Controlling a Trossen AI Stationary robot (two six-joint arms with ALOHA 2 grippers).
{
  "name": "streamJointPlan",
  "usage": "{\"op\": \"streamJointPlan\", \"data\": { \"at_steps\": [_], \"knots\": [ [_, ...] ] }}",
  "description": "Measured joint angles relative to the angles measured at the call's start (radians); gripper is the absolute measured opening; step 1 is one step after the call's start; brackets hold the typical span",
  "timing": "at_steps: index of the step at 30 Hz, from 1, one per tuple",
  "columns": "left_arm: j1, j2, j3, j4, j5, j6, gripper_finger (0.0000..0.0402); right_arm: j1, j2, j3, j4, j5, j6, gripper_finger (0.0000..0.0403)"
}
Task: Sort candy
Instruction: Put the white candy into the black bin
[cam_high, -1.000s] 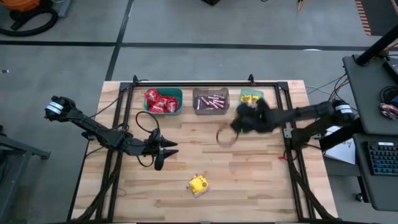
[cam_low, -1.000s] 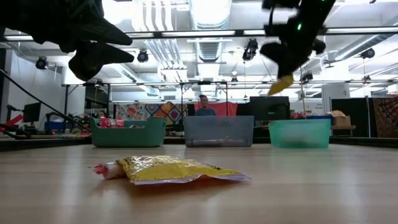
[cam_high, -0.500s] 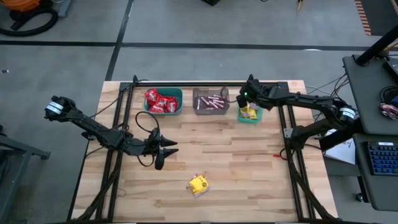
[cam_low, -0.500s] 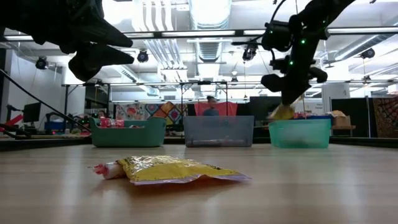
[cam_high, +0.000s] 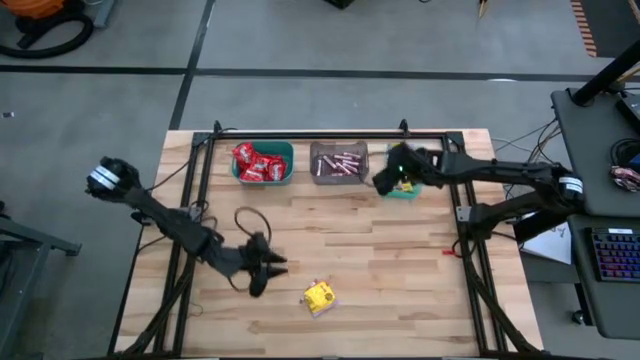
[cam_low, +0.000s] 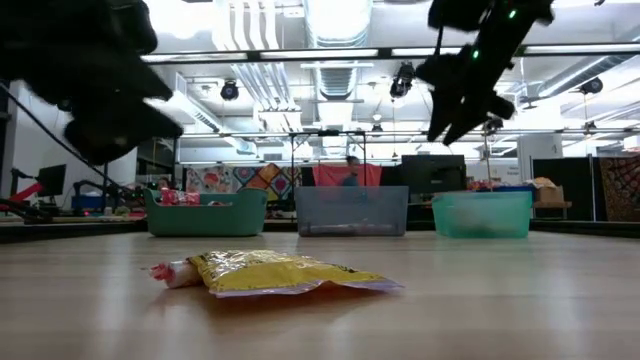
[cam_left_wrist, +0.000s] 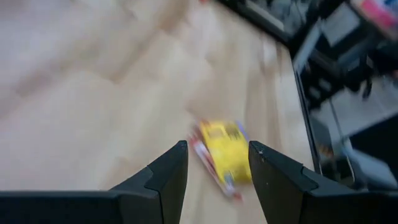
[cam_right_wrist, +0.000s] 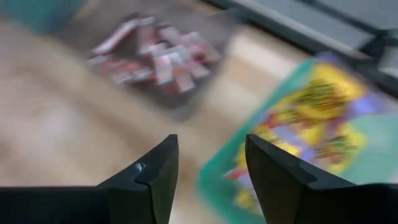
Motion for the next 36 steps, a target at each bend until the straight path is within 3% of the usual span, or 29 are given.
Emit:
{"op": "streamJointPlan", "data": {
  "at_steps": [7, 15, 22, 27, 36],
  "knots": [
    [-0.107, 0.280, 0.169, -0.019, -0.002, 0.014, 0.0153, 0.217, -0.009, 0.000, 0.000, -0.004, 0.070, 0.0178],
    [-0.132, 0.501, 0.281, -0.051, -0.108, 0.035, 0.0159, 0.356, 0.008, 0.000, 0.009, 0.011, 0.121, 0.0178],
    [-0.132, 0.600, 0.344, -0.035, -0.134, 0.067, 0.0186, 0.417, 0.027, 0.000, 0.015, 0.038, 0.135, 0.0178],
    [-0.134, 0.639, 0.362, -0.032, -0.184, -0.008, 0.0194, 0.433, 0.046, 0.000, 0.021, 0.054, 0.139, 0.0178],
    [-0.134, 0.659, 0.360, -0.058, -0.214, -0.092, 0.0163, 0.443, 0.081, -0.001, 0.047, 0.066, 0.139, 0.0178]
  ]
}}
